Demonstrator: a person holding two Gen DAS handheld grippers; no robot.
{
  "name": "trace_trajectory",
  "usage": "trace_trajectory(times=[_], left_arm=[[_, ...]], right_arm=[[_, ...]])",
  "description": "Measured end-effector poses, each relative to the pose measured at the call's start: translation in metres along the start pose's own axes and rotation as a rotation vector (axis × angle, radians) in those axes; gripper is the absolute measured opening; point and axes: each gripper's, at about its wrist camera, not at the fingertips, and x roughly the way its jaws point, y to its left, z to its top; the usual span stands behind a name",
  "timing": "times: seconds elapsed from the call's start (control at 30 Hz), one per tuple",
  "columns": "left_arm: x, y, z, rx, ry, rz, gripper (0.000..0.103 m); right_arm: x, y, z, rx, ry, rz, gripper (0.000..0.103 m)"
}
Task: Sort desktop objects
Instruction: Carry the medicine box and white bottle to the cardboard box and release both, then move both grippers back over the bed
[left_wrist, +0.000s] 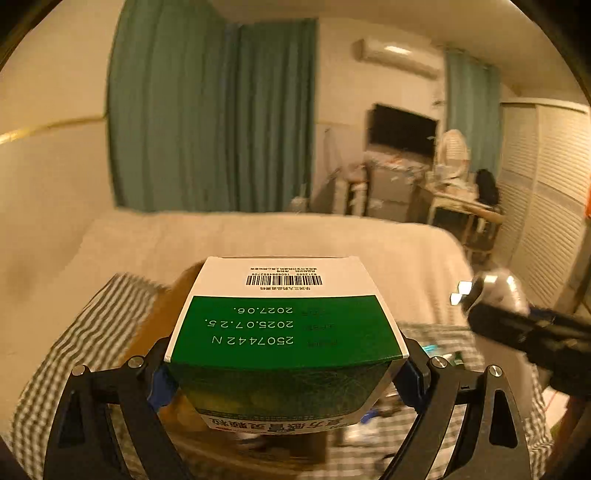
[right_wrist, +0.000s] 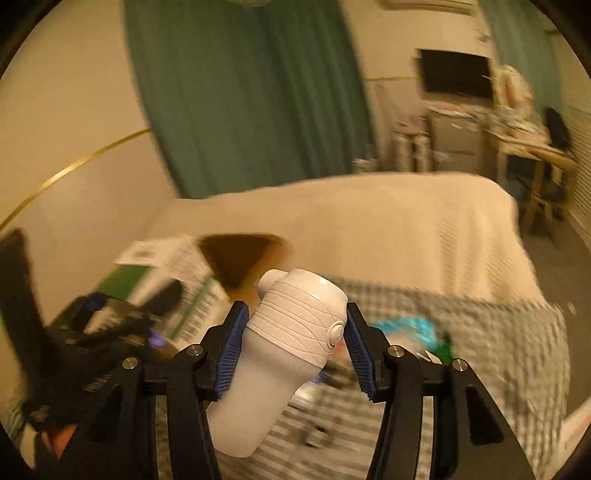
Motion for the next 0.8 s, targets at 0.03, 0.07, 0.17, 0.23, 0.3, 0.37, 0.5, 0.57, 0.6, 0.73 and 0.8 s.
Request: trace_trajectory(times=[0.03, 0.07, 0.17, 0.23, 0.3, 0.37, 0.5, 0.57, 0.6, 0.73, 0.8], left_arm=[[0.006, 0.016, -0.002, -0.033, 0.011, 0.016, 0.094], [0.014, 0.035, -0.004, -0.065, 0.036, 0.024, 0.094], [0.038, 0.071, -0.016, -0.107, 0.085, 0.023, 0.094], [0.053, 0.081, -0.026, -0.109, 0.102, 0.021, 0.094], [0.064, 0.086, -0.031, -0.11, 0.104, -0.006, 0.094], [0.069, 0.087, -0.033, -0.111, 0.099, -0.019, 0.096], [0.076, 0.085, -0.04, -0.084, 0.121, -0.006, 0.103], [0.076, 0.083, -0.038, -0.087, 0.137, 0.012, 0.103], [0.07, 0.08, -0.039, -0.09, 0.139, 0.01, 0.103], [0.038, 0.05, -0.033, -0.04, 0.09, 0.003, 0.103], [0.014, 0.026, -0.029, -0.013, 0.058, -0.006, 0.103]], right_arm=[[0.013, 0.018, 0.007, -0.015, 0.016, 0.032, 0.052], [0.025, 0.032, 0.012, -0.027, 0.03, 0.051, 0.052], [0.071, 0.069, 0.02, -0.062, 0.083, 0.054, 0.052], [0.1, 0.083, 0.024, -0.07, 0.101, 0.044, 0.052], [0.125, 0.089, 0.026, -0.072, 0.117, 0.033, 0.052], [0.147, 0.086, 0.03, -0.056, 0.113, 0.011, 0.052], [0.155, 0.067, 0.033, 0.0, 0.075, -0.005, 0.078], [0.144, 0.059, 0.034, 0.009, 0.048, -0.019, 0.078], [0.136, 0.055, 0.034, 0.007, 0.033, -0.033, 0.078], [0.084, 0.029, 0.026, -0.009, -0.023, -0.128, 0.078], [0.058, 0.013, 0.019, 0.01, -0.033, -0.153, 0.079]])
